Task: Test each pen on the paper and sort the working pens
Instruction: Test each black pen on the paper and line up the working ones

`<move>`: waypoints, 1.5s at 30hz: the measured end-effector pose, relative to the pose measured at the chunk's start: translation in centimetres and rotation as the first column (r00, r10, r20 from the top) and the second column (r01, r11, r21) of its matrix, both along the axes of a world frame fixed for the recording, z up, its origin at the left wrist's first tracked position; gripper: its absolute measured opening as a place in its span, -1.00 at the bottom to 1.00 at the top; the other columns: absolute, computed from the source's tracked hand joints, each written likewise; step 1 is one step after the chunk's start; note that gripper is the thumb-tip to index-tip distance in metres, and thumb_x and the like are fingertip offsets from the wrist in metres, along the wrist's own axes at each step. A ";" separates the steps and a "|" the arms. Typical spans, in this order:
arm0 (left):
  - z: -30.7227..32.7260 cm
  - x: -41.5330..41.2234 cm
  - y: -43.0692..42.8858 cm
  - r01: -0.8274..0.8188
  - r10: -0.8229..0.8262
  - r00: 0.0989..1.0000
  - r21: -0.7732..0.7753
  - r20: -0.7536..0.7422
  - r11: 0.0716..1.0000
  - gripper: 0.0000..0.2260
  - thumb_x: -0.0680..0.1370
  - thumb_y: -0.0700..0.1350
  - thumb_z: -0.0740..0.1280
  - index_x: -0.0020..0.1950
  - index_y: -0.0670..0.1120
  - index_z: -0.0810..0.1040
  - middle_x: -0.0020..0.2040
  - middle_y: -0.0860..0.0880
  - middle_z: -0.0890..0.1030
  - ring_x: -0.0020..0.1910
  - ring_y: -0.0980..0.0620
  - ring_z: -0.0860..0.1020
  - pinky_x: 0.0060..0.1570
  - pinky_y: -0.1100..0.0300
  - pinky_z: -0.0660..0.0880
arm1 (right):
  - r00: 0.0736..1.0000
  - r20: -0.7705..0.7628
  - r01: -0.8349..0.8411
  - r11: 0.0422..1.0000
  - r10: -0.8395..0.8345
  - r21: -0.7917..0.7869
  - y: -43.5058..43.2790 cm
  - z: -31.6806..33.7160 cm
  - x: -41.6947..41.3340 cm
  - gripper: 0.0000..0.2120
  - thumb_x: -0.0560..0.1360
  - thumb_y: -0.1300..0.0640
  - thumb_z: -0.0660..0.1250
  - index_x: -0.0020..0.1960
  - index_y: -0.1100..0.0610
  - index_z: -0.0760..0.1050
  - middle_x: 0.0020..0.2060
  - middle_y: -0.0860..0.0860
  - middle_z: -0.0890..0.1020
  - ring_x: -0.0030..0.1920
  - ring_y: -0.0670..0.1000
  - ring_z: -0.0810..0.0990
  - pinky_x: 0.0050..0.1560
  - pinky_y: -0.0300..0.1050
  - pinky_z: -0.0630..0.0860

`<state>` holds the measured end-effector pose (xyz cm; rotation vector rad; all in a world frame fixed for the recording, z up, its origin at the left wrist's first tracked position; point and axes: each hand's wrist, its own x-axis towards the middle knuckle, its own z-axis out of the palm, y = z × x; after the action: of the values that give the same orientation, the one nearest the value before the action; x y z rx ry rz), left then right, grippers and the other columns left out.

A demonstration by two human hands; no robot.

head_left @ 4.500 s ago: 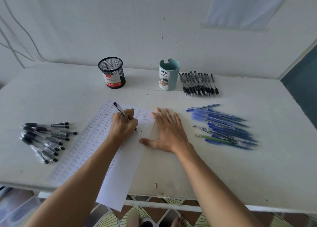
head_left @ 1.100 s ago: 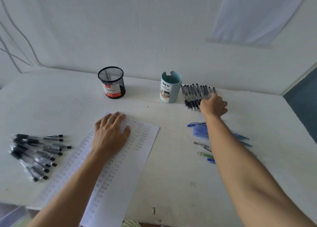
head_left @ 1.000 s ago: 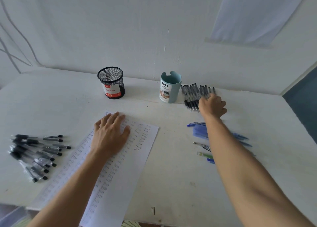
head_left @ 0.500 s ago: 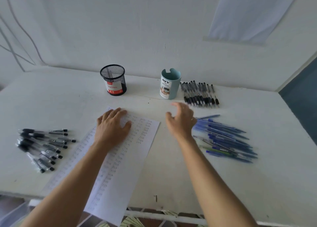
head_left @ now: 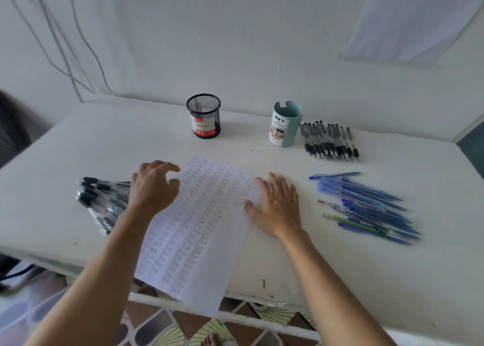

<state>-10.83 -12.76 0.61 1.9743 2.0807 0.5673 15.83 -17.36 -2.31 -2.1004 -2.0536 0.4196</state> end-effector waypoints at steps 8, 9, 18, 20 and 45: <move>-1.3 -4.8 -3.4 -0.105 0.098 0.987 -0.051 -0.128 0.993 -0.62 0.44 -0.18 0.40 0.25 0.02 0.59 0.41 -0.06 0.41 0.45 -0.12 0.19 0.38 -0.21 0.09 | 1.000 -0.007 0.003 0.999 -0.003 0.036 -0.3 -0.3 -0.2 -0.34 0.56 -0.25 0.16 0.58 -0.07 0.10 0.62 0.05 0.00 0.61 0.10 -0.11 0.56 0.15 -0.18; -1.8 -5.1 -3.5 -0.105 0.103 0.987 -0.010 -0.120 0.994 -0.68 0.47 -0.17 0.41 0.22 -0.01 0.63 0.39 -0.07 0.45 0.43 -0.13 0.24 0.37 -0.21 0.12 | 1.000 -0.006 0.002 1.000 -0.002 0.031 -0.3 -0.2 -0.2 -0.34 0.56 -0.25 0.16 0.58 -0.06 0.09 0.62 0.05 -0.01 0.61 0.10 -0.12 0.56 0.15 -0.19; -2.6 -3.8 -2.5 0.065 -0.039 0.997 0.472 -0.063 0.879 -0.81 0.57 -0.17 0.39 0.17 -0.16 0.60 0.27 -0.18 0.59 0.42 -0.25 0.38 0.38 -0.15 0.20 | 1.000 0.019 -0.016 1.000 0.016 -0.008 -0.3 -0.2 -0.1 -0.33 0.58 -0.26 0.11 0.60 -0.07 0.02 0.62 0.03 -0.08 0.61 0.09 -0.17 0.56 0.13 -0.24; -1.4 -1.9 -2.4 0.095 -0.168 0.983 0.576 0.073 0.812 -0.82 0.65 -0.20 0.28 0.24 -0.19 0.44 0.31 -0.19 0.56 0.49 -0.19 0.32 0.46 -0.12 0.21 | 0.999 0.030 -0.025 0.999 0.025 -0.026 -0.3 -0.3 -0.1 -0.30 0.56 -0.31 0.07 0.61 -0.08 0.00 0.62 0.02 -0.11 0.60 0.09 -0.19 0.56 0.14 -0.25; 0.6 10.0 -0.3 0.025 0.089 -0.177 -0.086 0.980 0.996 -0.77 0.65 -0.29 0.23 0.22 -0.11 0.60 -0.04 -0.07 0.59 -0.44 0.14 0.45 -0.50 0.34 0.30 | 0.982 0.110 -0.147 0.988 0.151 -0.038 -0.6 -0.6 1.7 -0.13 0.47 -0.48 0.05 0.62 -0.09 -0.14 0.61 0.01 -0.20 0.59 0.08 -0.30 0.53 0.21 -0.32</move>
<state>-0.79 -13.06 1.17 0.5954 0.9007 1.4067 17.54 -17.98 -2.91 -2.0381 -2.2923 0.3622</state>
